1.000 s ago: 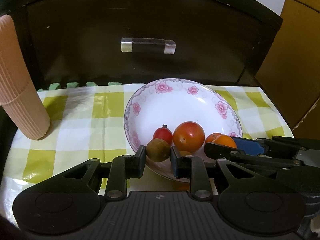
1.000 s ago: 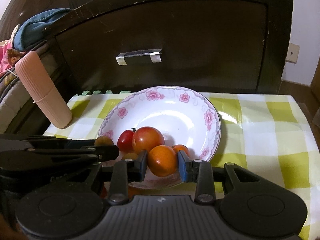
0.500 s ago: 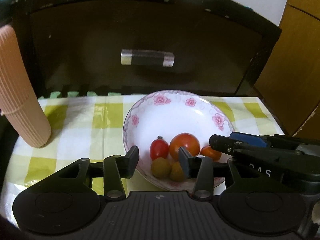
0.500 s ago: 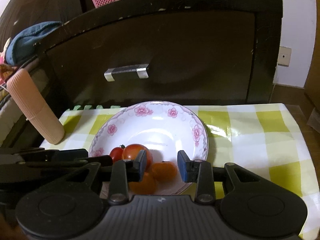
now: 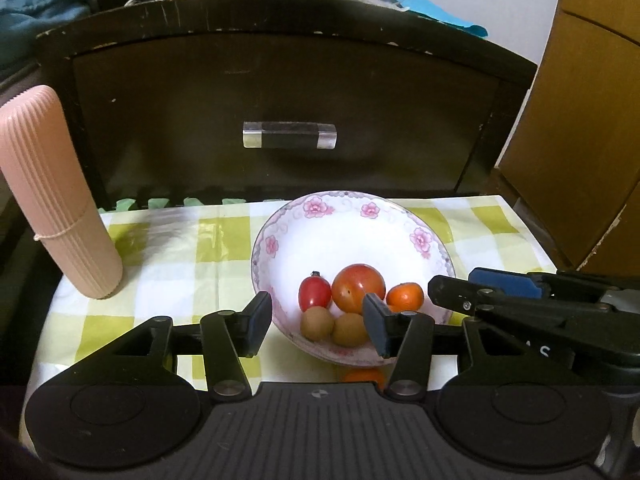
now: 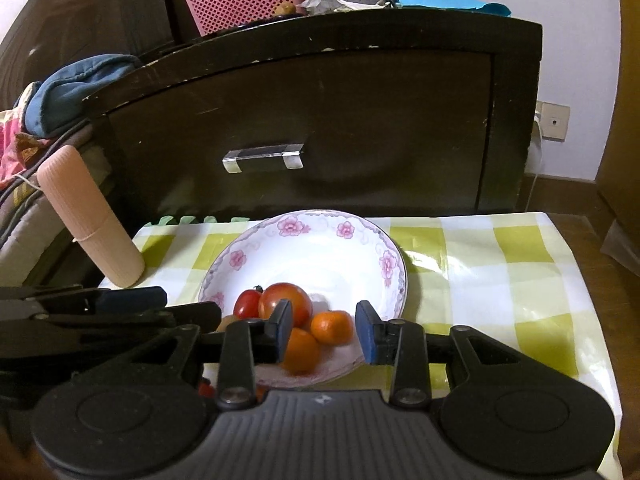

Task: Organize fruits
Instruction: 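Withdraw both open grippers from the bowl toward the remaining fruits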

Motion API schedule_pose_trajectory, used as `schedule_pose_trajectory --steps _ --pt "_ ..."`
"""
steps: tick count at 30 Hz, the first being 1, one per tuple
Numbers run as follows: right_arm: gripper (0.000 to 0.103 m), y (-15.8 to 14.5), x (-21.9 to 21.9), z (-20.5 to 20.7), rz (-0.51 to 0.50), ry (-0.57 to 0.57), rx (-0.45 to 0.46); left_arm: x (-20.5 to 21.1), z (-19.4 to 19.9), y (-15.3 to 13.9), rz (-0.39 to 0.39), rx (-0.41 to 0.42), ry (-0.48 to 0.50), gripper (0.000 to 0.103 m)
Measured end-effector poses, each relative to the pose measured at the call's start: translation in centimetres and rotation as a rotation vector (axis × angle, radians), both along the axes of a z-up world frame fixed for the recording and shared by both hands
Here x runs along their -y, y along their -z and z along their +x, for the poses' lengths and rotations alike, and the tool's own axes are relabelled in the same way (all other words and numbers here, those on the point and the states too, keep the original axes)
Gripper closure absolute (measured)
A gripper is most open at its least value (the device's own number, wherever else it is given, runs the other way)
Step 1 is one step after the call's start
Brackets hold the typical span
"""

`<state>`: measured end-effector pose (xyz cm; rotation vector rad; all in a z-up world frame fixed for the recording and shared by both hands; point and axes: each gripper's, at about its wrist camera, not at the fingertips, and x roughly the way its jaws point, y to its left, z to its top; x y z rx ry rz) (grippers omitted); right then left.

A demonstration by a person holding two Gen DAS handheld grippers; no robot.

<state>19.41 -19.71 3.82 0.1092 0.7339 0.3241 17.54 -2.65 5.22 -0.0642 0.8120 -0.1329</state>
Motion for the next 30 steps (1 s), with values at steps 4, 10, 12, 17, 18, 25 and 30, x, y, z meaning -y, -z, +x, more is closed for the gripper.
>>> schedule_pose_trajectory --steps 4,10,12,17,18,25,30 --pt "0.069 -0.4 0.0 -0.8 0.000 0.002 0.003 -0.1 -0.8 -0.5 0.002 0.003 0.002 0.043" --pt "0.069 -0.8 -0.2 -2.4 -0.009 -0.002 -0.003 -0.2 -1.8 -0.8 0.003 0.003 0.008 0.043" --pt "0.069 -0.9 -0.2 -2.9 -0.007 -0.005 -0.009 -0.3 -2.3 -1.0 0.002 0.002 0.009 0.042" --pt "0.069 -1.1 -0.3 -3.9 -0.007 -0.011 -0.014 -0.6 -3.4 -1.1 -0.004 0.001 0.011 0.040" --pt "0.069 -1.1 -0.3 -4.1 -0.005 -0.011 -0.015 -0.7 -3.7 -1.1 -0.005 -0.002 0.011 0.040" --pt "0.069 -0.5 -0.6 -5.2 -0.011 -0.014 -0.045 -0.7 -4.6 -0.5 0.017 -0.028 0.022 0.040" --pt "0.069 0.2 -0.8 -5.6 -0.018 -0.026 -0.067 -0.9 -5.2 0.0 0.021 -0.051 0.025 0.040"
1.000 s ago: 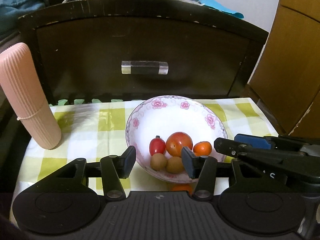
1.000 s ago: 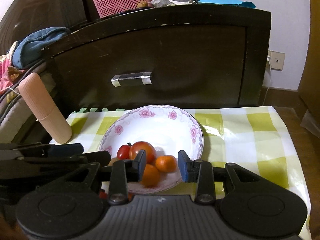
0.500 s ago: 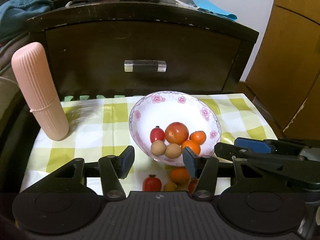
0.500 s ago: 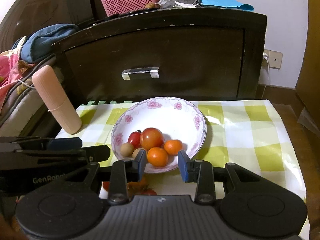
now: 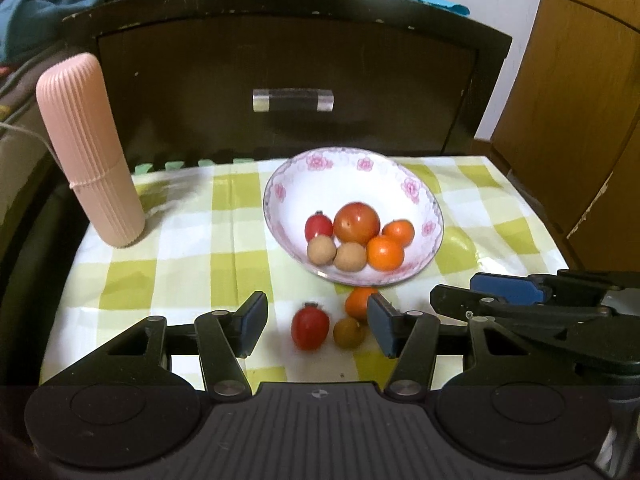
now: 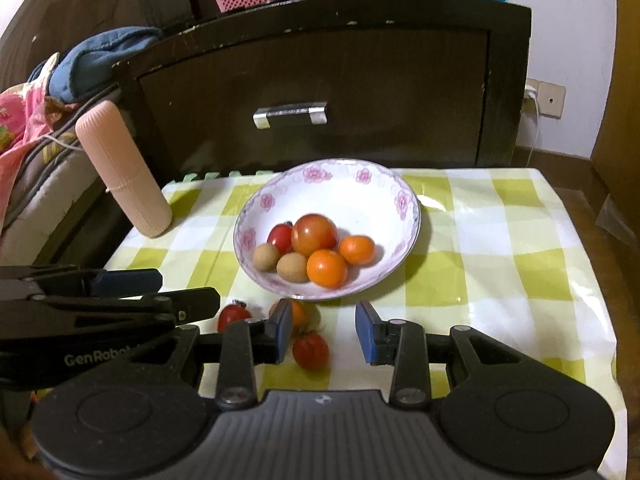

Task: Organize fruits
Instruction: 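Withdraw both open grippers from the bowl toward the remaining fruits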

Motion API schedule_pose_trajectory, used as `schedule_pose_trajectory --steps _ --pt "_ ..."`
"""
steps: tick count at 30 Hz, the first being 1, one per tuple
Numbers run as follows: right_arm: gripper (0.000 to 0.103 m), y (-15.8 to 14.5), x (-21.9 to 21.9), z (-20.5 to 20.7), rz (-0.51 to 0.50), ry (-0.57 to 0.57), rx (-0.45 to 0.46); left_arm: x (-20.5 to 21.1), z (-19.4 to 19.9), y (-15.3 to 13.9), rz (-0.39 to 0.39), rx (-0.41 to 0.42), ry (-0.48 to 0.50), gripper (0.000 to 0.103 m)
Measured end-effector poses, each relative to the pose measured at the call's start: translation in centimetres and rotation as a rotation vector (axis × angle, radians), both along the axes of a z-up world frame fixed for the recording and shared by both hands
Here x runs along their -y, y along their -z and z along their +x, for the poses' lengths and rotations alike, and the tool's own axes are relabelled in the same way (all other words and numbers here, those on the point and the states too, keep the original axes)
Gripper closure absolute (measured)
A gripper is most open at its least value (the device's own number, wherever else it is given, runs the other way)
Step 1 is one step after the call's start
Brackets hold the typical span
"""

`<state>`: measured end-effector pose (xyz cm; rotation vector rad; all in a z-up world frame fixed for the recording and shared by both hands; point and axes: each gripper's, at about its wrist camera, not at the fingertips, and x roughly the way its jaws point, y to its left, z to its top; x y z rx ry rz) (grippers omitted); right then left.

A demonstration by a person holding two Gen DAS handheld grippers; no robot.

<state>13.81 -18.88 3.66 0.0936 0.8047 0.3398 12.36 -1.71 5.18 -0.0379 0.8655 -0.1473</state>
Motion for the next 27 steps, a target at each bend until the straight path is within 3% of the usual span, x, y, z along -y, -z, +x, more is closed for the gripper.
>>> schedule_pose_trajectory --steps 27 --pt "0.069 4.4 -2.5 0.9 -0.064 -0.157 -0.106 -1.4 -0.7 3.4 0.008 -0.125 0.007 0.036"
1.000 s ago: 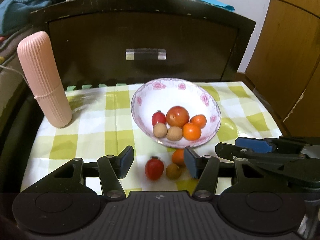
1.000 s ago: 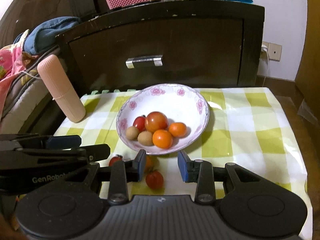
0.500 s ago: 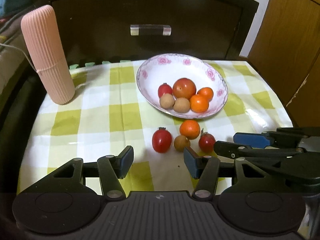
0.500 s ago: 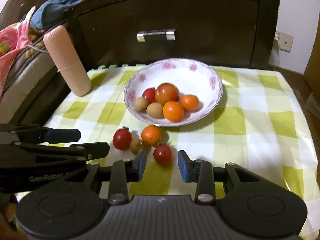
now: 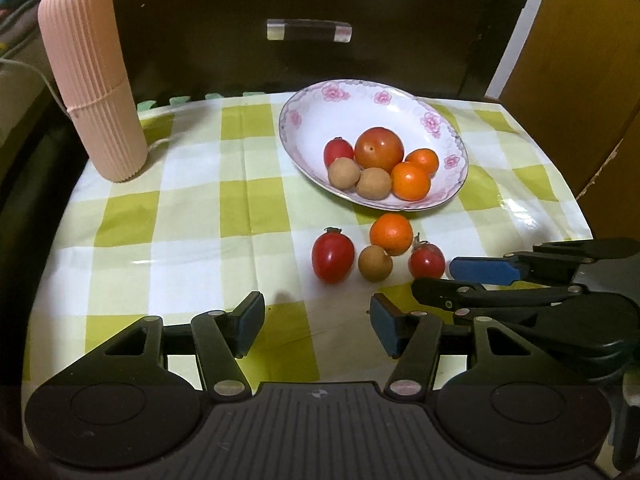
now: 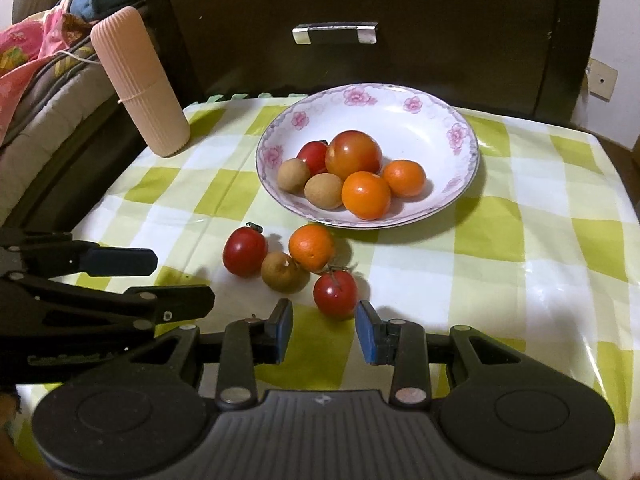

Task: Organize fruits
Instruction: 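Withdraw both open grippers from the bowl toward the remaining fruits, then grasp a red cherry tomato with the right gripper while the left grasps a red tomato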

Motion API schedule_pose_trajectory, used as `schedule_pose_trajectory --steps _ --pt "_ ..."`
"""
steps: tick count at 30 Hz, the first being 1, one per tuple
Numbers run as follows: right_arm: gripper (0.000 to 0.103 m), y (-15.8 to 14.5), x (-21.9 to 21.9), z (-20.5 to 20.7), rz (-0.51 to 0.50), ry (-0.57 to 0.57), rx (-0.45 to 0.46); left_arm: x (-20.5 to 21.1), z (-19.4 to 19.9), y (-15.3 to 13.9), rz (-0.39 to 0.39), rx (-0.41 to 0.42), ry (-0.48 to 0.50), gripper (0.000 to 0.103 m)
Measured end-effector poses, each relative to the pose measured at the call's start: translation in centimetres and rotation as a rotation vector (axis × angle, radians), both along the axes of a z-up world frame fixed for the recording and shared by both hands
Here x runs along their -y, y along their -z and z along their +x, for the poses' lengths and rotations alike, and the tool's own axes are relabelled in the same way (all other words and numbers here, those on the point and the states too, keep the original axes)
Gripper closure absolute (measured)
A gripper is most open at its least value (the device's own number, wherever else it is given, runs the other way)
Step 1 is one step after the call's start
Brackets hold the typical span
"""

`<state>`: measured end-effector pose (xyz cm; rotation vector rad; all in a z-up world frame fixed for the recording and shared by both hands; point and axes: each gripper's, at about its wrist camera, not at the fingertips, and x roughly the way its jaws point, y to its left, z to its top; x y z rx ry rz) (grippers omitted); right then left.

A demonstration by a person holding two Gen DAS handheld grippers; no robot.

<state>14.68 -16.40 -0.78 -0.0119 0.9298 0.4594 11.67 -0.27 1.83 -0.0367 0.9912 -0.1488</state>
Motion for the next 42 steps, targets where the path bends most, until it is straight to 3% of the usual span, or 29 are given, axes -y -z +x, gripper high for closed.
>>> schedule_pose_trajectory --steps 4,18,23,42 --pt "0.069 0.6 -0.2 0.6 -0.002 0.000 0.010 0.0 0.2 0.4 -0.003 -0.011 0.002 0.031" --pt "0.069 1.3 -0.2 2.0 0.007 0.003 0.007 0.1 0.6 1.0 0.007 -0.034 0.009 0.030" --pt "0.074 1.2 -0.6 1.5 -0.033 -0.003 0.027 0.2 0.6 1.1 0.009 -0.033 0.014 0.030" --pt "0.076 1.1 1.5 1.0 0.018 0.041 -0.013 0.4 3.0 2.7 0.015 0.002 0.013 0.030"
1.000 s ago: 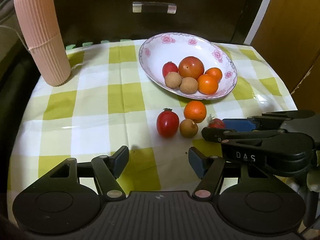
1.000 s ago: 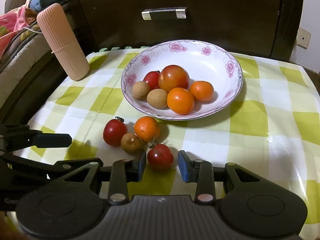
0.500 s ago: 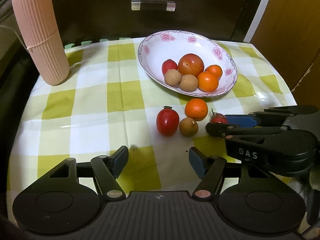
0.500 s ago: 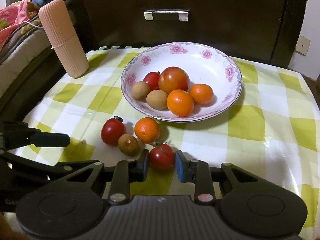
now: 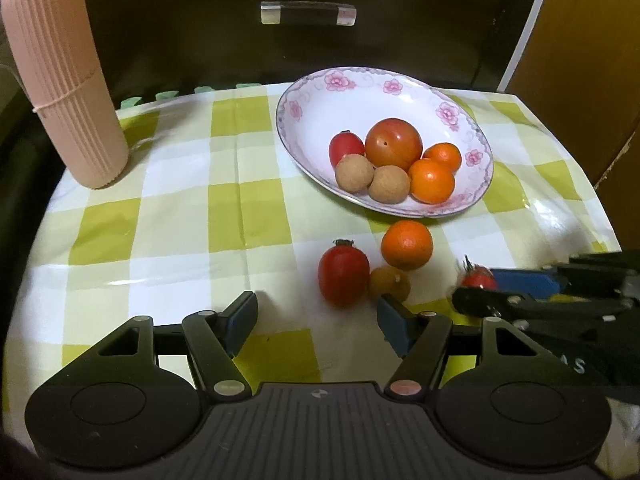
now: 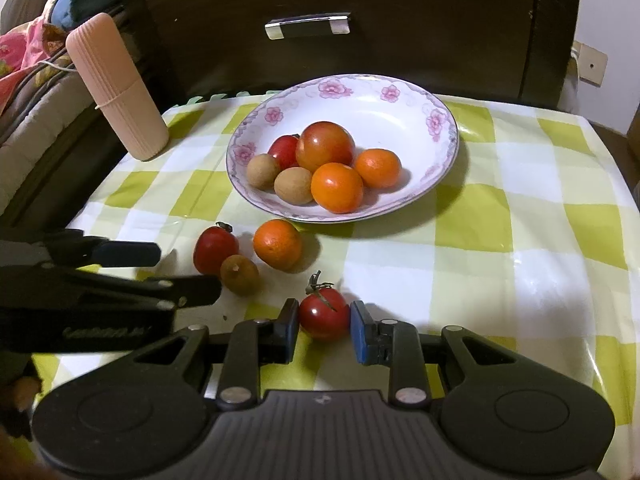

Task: Organize fruits
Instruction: 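Grasp a red cherry tomato with the right gripper while the left grasps a red tomato, then lift the red cherry tomato and red tomato in both grippers off the cloth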

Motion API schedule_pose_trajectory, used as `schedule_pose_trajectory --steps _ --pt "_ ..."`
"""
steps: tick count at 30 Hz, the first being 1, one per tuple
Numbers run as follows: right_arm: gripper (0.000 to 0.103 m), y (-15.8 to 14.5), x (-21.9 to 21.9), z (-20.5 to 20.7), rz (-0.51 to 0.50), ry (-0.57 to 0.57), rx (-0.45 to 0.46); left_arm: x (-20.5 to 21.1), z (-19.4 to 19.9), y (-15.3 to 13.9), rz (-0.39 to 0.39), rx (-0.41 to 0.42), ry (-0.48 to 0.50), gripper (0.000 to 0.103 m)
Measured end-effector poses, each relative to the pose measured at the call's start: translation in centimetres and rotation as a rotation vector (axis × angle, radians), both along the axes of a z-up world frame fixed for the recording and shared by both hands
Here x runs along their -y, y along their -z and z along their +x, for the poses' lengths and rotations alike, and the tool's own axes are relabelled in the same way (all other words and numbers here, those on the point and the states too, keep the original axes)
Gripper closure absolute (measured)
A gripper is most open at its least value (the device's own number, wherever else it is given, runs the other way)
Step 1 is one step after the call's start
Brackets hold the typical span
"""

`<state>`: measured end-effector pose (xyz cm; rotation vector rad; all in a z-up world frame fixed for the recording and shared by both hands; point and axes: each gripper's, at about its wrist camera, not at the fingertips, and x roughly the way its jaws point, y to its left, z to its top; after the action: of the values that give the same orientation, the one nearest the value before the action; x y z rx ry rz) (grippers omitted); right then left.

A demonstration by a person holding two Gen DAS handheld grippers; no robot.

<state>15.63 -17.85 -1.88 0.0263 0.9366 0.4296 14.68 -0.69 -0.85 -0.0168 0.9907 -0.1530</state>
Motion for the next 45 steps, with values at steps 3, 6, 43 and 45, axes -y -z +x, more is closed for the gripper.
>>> schedule_pose_trajectory --steps 3,6,43,45 --pt "0.076 0.1 0.2 -0.1 0.006 0.001 -0.002 0.1 0.3 0.3 -0.001 0.006 0.000 0.030" --pt "0.076 0.1 0.2 -0.2 0.007 0.001 -0.003 0.3 0.5 0.5 0.023 0.027 0.003 0.031" --pt "0.076 -0.2 0.3 -3.8 -0.056 -0.017 -0.028 0.8 -5.7 -0.4 -0.016 -0.019 0.053 0.065" --pt "0.076 -0.2 0.3 -4.6 -0.055 -0.019 -0.034 1.0 -6.1 -0.4 -0.016 -0.023 0.060 0.064"
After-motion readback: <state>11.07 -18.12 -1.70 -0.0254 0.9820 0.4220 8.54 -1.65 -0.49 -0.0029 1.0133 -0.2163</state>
